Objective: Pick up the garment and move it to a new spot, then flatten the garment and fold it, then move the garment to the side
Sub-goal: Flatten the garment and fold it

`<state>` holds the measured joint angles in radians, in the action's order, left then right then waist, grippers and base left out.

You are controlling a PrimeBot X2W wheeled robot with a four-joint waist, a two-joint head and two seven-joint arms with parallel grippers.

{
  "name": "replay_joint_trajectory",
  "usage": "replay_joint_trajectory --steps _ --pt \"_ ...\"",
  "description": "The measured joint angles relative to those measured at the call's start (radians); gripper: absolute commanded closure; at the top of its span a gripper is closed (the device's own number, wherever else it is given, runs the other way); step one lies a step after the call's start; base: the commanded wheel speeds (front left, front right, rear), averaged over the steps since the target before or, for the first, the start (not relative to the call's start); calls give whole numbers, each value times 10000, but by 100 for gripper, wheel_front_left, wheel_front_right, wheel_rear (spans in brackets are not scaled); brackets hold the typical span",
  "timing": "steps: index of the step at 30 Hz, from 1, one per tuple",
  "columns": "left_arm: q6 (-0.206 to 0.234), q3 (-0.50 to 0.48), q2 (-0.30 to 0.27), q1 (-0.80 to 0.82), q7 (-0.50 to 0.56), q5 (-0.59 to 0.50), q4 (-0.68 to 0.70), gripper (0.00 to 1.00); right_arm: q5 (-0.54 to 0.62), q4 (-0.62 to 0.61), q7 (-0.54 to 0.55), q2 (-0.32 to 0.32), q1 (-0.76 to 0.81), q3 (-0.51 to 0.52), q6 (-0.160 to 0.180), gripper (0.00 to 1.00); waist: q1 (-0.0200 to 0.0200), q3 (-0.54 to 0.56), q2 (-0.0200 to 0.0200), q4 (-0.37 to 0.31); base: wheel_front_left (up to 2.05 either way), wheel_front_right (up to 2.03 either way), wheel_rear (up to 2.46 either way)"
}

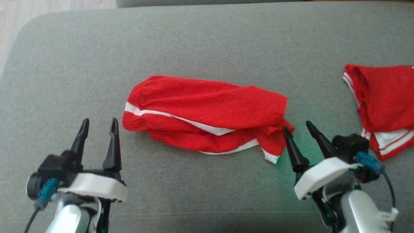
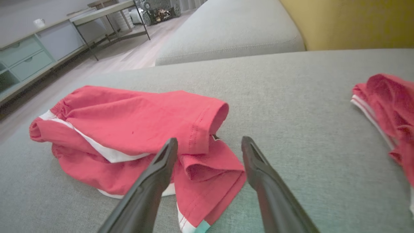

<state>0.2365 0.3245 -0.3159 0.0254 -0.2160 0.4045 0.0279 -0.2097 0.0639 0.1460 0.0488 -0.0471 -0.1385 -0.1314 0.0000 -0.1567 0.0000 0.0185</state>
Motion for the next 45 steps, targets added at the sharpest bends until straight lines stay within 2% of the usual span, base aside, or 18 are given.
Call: replay_joint_trajectory --steps 9,10,11,12,16,20,27,31,36,37,38,39,40,42,45 --pt "-224 155 234 624 -178 0 -196 0 -117 1668 -201 282 -1293 -341 0 0 0 -510 0 546 0 0 0" --pt "-270 157 263 680 -230 0 -209 0 -171 1774 -230 301 -1365 -410 0 20 0 -559 0 601 0 0 0" --pt "-272 161 293 724 -236 -2 -222 0 -230 1841 -265 314 -1407 -481 0 84 0 -602 0 648 0 0 0" --pt "-284 161 322 770 -236 -13 -244 0 -272 1893 -282 313 -1445 -523 0 100 0 -642 0 686 0 0 0" --pt "-351 146 355 834 -251 -90 -320 0 -384 1847 -378 441 -1490 -686 0 100 0 -754 0 751 0 0 0" --pt "-351 107 410 834 -334 -167 -332 0 -460 1290 -508 604 -1622 -677 0 100 0 -777 0 722 0 0 0" --pt "-449 67 558 968 -336 -251 -332 0 -575 782 -257 796 -2715 -255 0 100 0 -973 0 751 0 0 0" --pt "-610 75 685 1326 -337 -267 -368 0 -823 1615 52 951 -3578 -167 0 100 0 -1183 0 895 0 0 0" --pt "-796 69 903 1566 -364 -399 -525 0 -1256 3388 123 974 -4620 -188 0 100 1 -1503 0 1117 0 0 0" --pt "-855 59 995 1656 -366 -426 -596 0 -1432 4031 44 972 -4927 -249 0 82 1 -1625 0 1190 0 0 0" --pt "-855 59 995 1656 -366 -426 -596 0 -1432 4031 44 972 -4927 -249 0 82 1 -1625 0 1190 0 0 0" --pt "-911 46 1022 1694 -366 -426 -640 0 -1494 4326 -46 965 -5057 -280 0 45 1 -1676 0 1217 0 0 0" --pt "-961 21 1051 1716 -366 -433 -667 0 -1609 4562 -184 953 -5164 -313 0 0 2 -1714 0 1240 0 0 0" --pt "-1022 -117 1131 1727 -366 -525 -742 0 -1703 4955 -683 936 -5372 -529 0 0 2 -1732 0 1230 0 0 0" --pt "-1080 -240 1174 1711 -366 -648 -869 0 -1841 4895 -1354 938 -5334 -748 0 0 1 -1588 0 1091 0 0 0"
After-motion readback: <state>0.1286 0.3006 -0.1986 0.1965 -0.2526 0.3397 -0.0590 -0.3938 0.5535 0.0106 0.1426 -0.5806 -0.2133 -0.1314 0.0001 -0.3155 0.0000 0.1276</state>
